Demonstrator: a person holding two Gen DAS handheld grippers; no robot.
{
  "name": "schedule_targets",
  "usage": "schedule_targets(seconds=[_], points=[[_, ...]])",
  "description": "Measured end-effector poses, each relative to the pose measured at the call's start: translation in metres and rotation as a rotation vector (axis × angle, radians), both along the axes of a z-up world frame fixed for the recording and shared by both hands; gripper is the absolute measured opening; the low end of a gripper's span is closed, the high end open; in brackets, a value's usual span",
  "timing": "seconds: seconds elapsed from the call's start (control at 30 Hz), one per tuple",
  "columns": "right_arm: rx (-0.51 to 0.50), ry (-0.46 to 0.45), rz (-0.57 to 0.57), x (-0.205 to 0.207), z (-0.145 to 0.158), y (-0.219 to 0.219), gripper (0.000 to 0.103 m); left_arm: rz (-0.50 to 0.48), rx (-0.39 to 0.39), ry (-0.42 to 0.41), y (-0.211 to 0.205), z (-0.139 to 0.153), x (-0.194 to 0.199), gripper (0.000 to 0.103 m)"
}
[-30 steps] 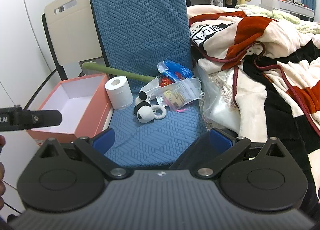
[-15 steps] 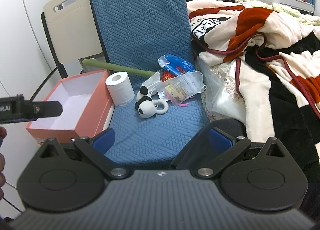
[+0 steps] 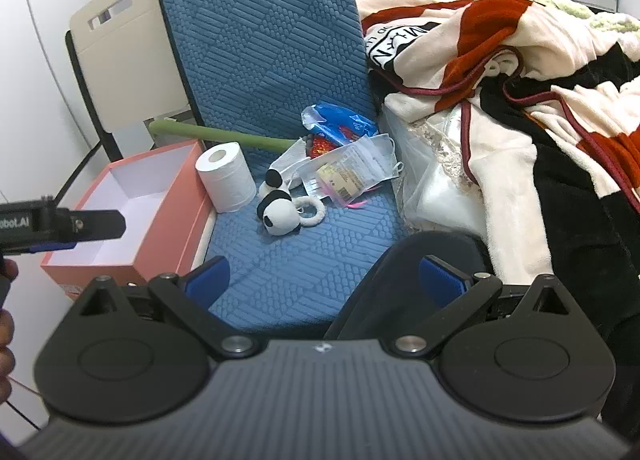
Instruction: Organize soft objects
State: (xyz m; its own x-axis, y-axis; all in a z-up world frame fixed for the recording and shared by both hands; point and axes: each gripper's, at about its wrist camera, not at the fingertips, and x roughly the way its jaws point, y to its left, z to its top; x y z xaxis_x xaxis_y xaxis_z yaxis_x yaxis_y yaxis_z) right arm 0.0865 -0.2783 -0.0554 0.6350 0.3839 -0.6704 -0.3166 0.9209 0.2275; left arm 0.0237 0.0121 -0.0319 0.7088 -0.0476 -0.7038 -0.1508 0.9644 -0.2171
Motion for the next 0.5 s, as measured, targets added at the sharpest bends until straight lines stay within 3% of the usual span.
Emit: schedule_targets(seconds=[0.5], points=[[0.002, -0.019, -0.020, 0.032, -0.037, 0.003, 0.103, -0.002, 0.014, 0.032, -0.004, -0.037, 0.044, 0.103]])
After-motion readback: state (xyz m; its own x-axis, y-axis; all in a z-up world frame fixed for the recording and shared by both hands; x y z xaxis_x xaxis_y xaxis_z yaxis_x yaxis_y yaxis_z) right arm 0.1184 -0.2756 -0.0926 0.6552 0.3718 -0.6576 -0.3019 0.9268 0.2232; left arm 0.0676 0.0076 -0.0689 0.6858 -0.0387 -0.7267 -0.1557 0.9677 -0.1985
